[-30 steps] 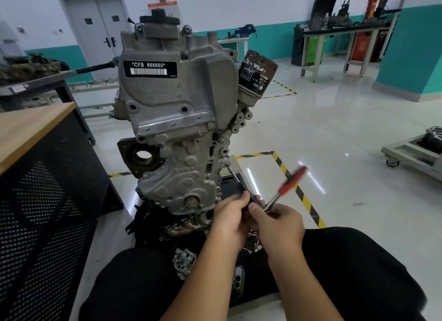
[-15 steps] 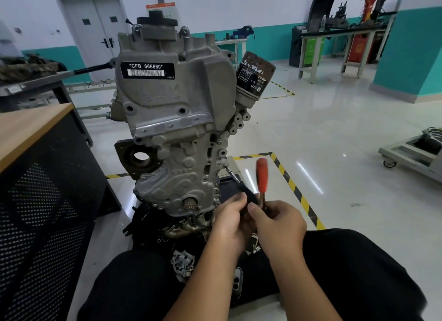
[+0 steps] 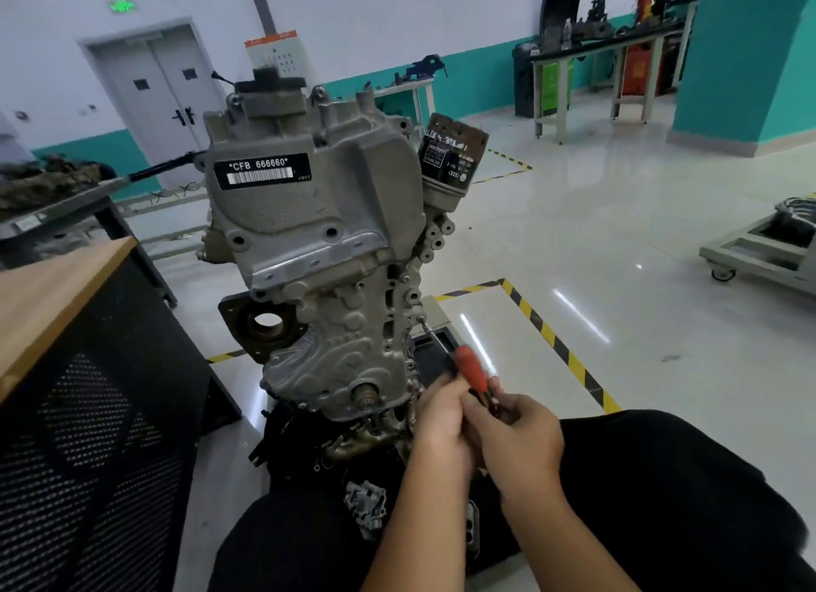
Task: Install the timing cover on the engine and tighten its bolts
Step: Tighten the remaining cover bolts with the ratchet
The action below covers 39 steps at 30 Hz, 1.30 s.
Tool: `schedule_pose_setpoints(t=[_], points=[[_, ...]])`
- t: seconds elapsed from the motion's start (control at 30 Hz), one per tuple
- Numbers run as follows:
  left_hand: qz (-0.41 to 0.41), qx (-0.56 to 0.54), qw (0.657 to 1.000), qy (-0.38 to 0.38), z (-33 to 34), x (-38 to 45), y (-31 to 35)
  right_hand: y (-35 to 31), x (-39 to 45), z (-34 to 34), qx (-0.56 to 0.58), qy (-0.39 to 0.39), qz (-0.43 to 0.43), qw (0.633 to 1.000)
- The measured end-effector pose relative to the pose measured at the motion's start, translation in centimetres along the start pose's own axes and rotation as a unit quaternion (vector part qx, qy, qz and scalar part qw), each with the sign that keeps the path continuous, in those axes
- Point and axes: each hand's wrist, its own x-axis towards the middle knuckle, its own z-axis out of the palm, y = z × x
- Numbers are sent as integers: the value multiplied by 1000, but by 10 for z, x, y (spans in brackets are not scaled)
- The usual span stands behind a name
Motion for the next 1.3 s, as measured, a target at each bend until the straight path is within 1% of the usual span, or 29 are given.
schedule_pose_setpoints(t=[0.07,0.13,0.17,0.2,0.27,0.3,0.37,0.4,0.43,0.47,0.5,0.53,0.57,0.6,0.67,0.73,0.77,0.8,0.83,0.87,0.9,0.93,0.97,1.03,1.1,1.13,1.2,1.23,1.3], points=[[-11,-7,1000,-14,-1,-1,1,-9,1,-3,109,-21,121,986],[-9,-17,999,-28,-2,-1,5,-13,4,-6,133,-50,172,975],[-10,-24,999,-27,-2,-1,7,-13,4,-5,119,-53,164,978],[-12,-39,999,-27,-2,-1,8,-12,2,-5,92,-51,135,985],[-17,-73,997,-31,0,-2,7,-7,2,-5,-9,-22,22,999],[-17,-84,996,-29,0,-2,6,-5,1,-5,-54,3,-39,998],[-12,-96,995,-27,1,-2,4,-3,1,-5,-93,47,-110,988],[-5,-95,995,-27,1,-2,4,-5,2,-5,-75,63,-111,989],[2,-93,995,-31,1,-2,3,-6,7,-7,-9,74,-73,995],[6,-95,995,-36,2,-3,3,-9,10,-9,69,73,-12,995],[6,-104,994,-44,2,-4,4,-10,13,-10,140,51,55,987],[3,-115,992,-50,2,-3,4,-10,14,-11,172,23,105,979],[-1,-126,990,-58,2,-1,3,-7,15,-12,165,-1,114,980],[-6,-137,989,-62,1,1,3,-5,15,-11,130,-15,91,987],[-4,-135,989,-63,-3,7,3,-1,11,-7,20,-27,-36,999],[5,-100,993,-59,-5,10,2,-4,4,-4,-65,-57,-137,987],[8,-97,994,-59,-4,10,1,0,6,-3,-76,-58,-160,982],[9,-106,993,-54,-3,9,0,3,4,-4,-60,-51,-157,984],[11,-118,992,-49,-2,9,-1,0,2,-5,2,-36,-121,992],[14,-130,990,-49,-1,9,-2,-4,3,-5,74,-25,-42,996],[16,-140,989,-53,0,9,-1,-6,3,-4,142,-37,33,989],[18,-147,987,-58,-1,8,0,-8,2,-2,180,-60,84,978],[18,-149,987,-64,-1,7,2,-10,3,-2,189,-86,97,973],[17,-134,989,-63,-2,7,6,-9,-1,-1,134,-110,45,984],[20,-102,993,-58,0,7,8,-6,-7,0,-6,-150,-66,987],[24,-89,994,-56,2,7,9,-5,-7,-1,-65,-143,-116,981],[37,-77,995,-55,4,8,11,-4,-6,-1,-25,-126,-145,981],[41,-71,995,-54,4,8,11,-3,-6,0,22,-116,-134,984],[39,-52,997,-43,3,9,11,-3,-10,4,89,-95,-72,989]])
